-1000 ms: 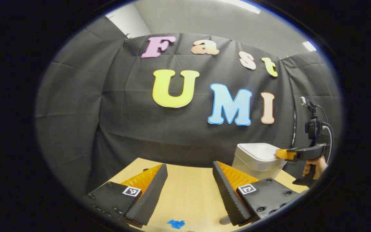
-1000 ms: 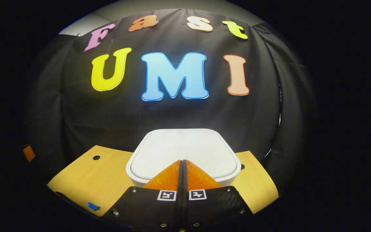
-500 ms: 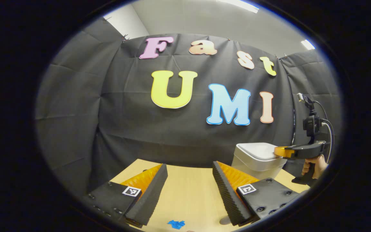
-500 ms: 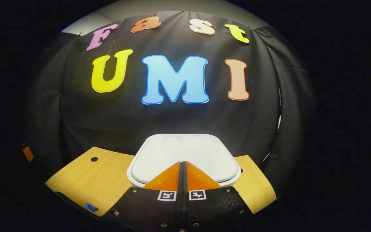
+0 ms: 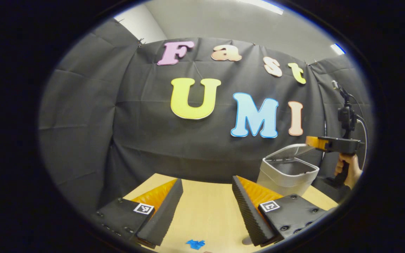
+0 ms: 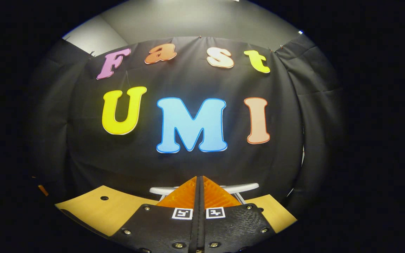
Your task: Press the lid of the desktop garbage bin to open it, pick up the crumpled paper on the desktop and throw it into the bin, then pick up the pop can on the desktop and drop it into the bin, and finally close the garbage bin lid.
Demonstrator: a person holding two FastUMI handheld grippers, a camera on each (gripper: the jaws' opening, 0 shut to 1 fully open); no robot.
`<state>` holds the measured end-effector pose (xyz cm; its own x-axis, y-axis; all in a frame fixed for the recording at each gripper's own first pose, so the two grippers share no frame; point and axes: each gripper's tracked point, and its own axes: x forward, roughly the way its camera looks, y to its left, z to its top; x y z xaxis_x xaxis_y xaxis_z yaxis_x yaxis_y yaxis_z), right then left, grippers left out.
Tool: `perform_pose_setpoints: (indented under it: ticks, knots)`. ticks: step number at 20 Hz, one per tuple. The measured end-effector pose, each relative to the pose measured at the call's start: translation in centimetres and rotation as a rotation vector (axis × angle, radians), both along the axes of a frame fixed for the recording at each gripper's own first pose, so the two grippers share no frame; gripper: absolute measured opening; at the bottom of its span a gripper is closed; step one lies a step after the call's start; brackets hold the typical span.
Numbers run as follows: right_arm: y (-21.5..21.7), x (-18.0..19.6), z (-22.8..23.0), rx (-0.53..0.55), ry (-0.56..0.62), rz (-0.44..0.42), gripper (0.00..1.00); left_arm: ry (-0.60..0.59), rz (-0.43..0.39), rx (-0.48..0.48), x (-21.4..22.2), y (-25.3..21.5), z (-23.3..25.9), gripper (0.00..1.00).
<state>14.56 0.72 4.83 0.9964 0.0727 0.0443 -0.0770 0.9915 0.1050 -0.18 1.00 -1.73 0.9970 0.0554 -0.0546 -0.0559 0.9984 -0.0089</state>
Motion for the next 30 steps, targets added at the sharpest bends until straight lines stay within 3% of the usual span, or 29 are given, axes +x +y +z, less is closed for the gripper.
perform_pose_setpoints:
  ticks: [12, 13, 14, 15, 17, 18, 21, 22, 24, 28, 29, 30]
  knots:
    - [0.9, -4.0, 1.0, -0.065, -0.052, 0.011, 0.01, 0.008, -0.010, 0.001, -0.2, -0.1, -0.4, 1.00]
    - [0.8, -4.3, 0.8, -0.064, -0.054, 0.011, 0.06, 0.009, -0.010, 0.003, -0.2, 0.0, -0.4, 1.00]
    - [0.9, -4.7, 0.9, -0.066, -0.056, 0.011, 0.18, 0.009, -0.010, 0.004, -0.2, 0.0, -0.4, 1.00]
    - [0.9, -5.0, 0.6, -0.073, -0.056, 0.011, 0.23, 0.009, -0.009, 0.005, -0.1, 0.1, -0.3, 1.00]
    - [1.4, -5.6, 0.2, -0.092, -0.045, 0.024, 0.42, 0.013, -0.007, 0.007, -0.1, 0.1, -0.4, 1.00]
    - [1.7, -6.1, 0.0, -0.101, -0.042, 0.033, 0.70, 0.016, -0.007, 0.010, -0.1, 0.2, -0.5, 1.00]
    - [2.3, -7.4, -0.6, -0.121, -0.035, 0.049, 0.78, 0.026, -0.006, 0.017, -0.2, 0.5, -1.4, 1.00]
    - [2.7, -7.9, -0.6, -0.123, -0.040, 0.056, 0.89, 0.038, -0.006, 0.018, -0.2, 0.7, -2.0, 1.00]
    - [2.8, -8.6, -0.4, -0.140, -0.060, 0.041, 0.99, 0.069, -0.004, 0.020, -0.2, 1.2, -3.6, 1.00]
    - [3.5, -10.7, -0.3, -0.172, -0.096, 0.031, 0.96, 0.158, 0.011, -0.011, -0.8, 3.0, -7.7, 1.00]
    - [3.6, -11.2, -0.6, -0.175, -0.097, 0.033, 0.96, 0.183, 0.017, -0.011, -1.0, 3.5, -9.0, 0.94]
    - [3.8, -11.6, -0.8, -0.177, -0.094, 0.037, 0.96, 0.215, 0.021, -0.010, -1.2, 3.9, -10.3, 0.94]
